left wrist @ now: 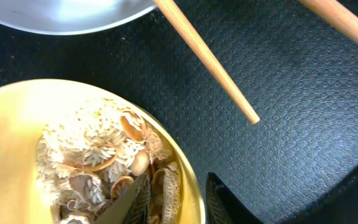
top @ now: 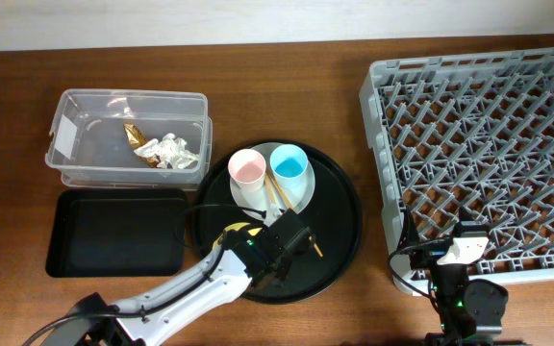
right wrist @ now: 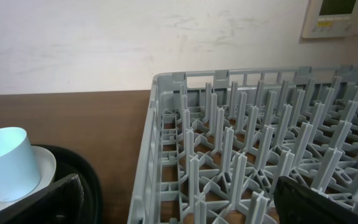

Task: Sort waste into correct bins and load items into the dishwasher rack
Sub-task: 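Move the left gripper to the yellow bowl and grip its rim, then lift the yellow bowl and carry it left over the black tray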

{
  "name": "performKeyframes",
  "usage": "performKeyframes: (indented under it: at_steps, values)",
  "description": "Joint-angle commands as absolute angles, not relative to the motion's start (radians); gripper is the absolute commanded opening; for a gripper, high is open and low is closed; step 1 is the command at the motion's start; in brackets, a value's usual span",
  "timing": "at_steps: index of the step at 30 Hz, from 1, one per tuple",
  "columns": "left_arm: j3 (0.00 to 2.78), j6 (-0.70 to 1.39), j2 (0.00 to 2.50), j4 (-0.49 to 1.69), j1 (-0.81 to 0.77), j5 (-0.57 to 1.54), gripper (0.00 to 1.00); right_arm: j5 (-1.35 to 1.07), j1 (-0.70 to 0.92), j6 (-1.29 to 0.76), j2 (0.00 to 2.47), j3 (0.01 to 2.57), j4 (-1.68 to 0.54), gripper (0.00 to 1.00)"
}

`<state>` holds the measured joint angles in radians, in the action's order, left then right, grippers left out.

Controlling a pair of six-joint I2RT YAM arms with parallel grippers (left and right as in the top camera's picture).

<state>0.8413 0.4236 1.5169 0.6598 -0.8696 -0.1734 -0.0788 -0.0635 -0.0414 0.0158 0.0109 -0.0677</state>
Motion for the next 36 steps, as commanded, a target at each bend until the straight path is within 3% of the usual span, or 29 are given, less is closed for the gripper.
performKeyframes:
  at_steps: [1, 6, 27, 36]
  values:
    - [0.834, 0.433, 1.522, 0.647, -0.875, -0.187, 0.3, -0.073, -0.057, -0.042, 0.011, 0.006, -0.072, 0.99]
    - [0.844, 0.434, 1.522, 0.64, -0.875, -0.108, 0.29, -0.073, -0.057, -0.042, 0.011, 0.006, -0.072, 0.99]
    - [0.838, 0.452, 1.551, 0.604, -0.875, -0.21, 0.3, -0.073, -0.057, -0.042, 0.011, 0.006, -0.072, 0.99]
    - [0.852, 0.456, 1.548, 0.603, -0.875, -0.152, 0.3, -0.073, -0.057, -0.042, 0.011, 0.006, -0.072, 0.99]
